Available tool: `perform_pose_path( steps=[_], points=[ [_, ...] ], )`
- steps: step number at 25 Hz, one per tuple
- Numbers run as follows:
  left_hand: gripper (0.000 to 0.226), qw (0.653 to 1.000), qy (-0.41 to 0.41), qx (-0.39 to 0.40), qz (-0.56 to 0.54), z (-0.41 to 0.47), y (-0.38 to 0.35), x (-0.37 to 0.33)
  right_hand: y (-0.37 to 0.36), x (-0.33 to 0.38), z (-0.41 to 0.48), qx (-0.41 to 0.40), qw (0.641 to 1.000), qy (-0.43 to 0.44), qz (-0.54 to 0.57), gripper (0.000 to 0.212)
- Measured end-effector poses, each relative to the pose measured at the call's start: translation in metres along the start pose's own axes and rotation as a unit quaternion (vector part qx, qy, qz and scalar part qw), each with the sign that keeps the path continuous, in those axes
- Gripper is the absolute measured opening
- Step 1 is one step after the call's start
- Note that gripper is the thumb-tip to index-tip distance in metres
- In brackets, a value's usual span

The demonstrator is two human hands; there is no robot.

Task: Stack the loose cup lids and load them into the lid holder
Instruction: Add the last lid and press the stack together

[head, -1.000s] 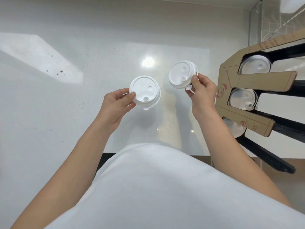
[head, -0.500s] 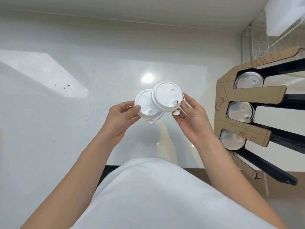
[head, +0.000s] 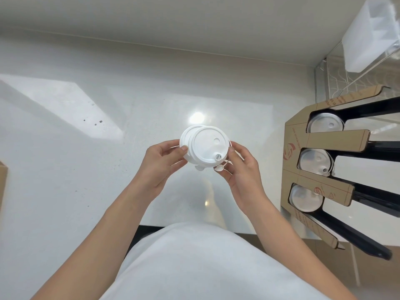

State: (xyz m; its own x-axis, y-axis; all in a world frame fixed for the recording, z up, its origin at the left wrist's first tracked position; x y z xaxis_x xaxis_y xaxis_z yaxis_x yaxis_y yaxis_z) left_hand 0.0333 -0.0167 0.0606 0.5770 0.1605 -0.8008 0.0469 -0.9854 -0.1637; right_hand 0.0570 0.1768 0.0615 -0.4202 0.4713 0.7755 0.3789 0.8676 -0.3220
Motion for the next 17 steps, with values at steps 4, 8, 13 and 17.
perform_pose_path(
  steps=[4,8,13,17],
  points=[
    [0.024,1.000,-0.006,0.000,0.001,-0.006,0.003,0.002,-0.003,-0.004,-0.003,-0.007,1.000,-0.009,-0.023,0.015],
    [0.036,1.000,-0.014,0.019,0.012,-0.010,0.005,0.002,-0.003,-0.009,-0.005,-0.006,0.999,-0.023,-0.024,0.013],
    [0.040,0.999,-0.012,0.027,0.028,-0.012,0.007,0.004,-0.007,-0.016,-0.007,0.011,0.999,-0.038,0.033,0.012],
    [0.038,0.998,-0.016,0.051,0.031,-0.013,0.003,0.005,-0.008,-0.015,-0.009,0.010,0.999,-0.020,0.045,0.014]
  ],
)
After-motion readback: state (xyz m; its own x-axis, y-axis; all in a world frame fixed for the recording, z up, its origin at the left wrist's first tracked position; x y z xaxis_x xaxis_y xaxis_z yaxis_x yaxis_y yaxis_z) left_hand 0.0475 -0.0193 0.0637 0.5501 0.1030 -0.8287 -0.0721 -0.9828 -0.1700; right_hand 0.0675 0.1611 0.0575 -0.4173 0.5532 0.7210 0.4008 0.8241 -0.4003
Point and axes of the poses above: each hand's wrist, its own z-axis towards the middle knuckle, its own y-axis out of the back of the hand, x = y × z, the point moved 5 cm from there along z, towards the middle knuckle, and after that the axes turned 6 degrees about z, right-handed, at the moved point
